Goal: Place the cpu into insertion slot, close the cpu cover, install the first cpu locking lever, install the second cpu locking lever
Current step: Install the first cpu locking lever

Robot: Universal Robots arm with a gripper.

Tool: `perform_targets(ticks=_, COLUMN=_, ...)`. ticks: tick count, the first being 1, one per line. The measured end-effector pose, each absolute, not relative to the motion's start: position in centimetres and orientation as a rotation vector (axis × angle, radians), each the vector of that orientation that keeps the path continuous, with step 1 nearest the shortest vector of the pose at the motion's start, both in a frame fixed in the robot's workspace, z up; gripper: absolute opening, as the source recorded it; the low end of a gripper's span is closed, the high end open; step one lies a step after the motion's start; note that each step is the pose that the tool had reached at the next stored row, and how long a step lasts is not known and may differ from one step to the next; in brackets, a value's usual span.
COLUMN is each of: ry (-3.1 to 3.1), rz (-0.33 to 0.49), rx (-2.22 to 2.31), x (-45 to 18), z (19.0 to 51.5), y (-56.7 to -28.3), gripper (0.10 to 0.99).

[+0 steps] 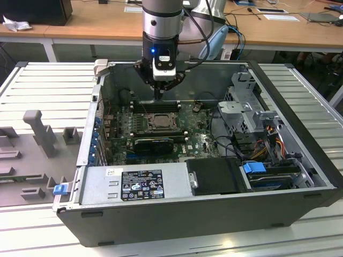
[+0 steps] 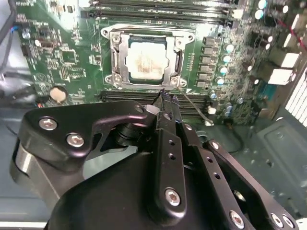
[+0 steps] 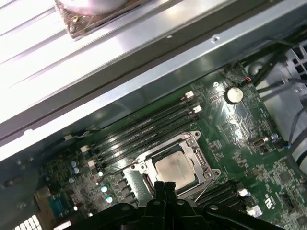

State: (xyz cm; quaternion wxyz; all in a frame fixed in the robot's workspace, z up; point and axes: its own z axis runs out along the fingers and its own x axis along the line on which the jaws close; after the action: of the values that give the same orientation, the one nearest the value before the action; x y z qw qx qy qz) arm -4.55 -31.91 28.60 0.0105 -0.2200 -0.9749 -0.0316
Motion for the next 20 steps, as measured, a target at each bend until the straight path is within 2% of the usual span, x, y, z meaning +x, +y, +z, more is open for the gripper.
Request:
perform_targets(ticks=7, ry=-3.100, rz=-0.093, rx=-0.257, x=-4.55, z=28.57, y=-31.91, gripper=0.106)
perform_targets(ticks=20, ry=-3.141, rz=-0.095, rx=0.070, x=-4.75, z=28.26, y=-31.92, gripper=0.106)
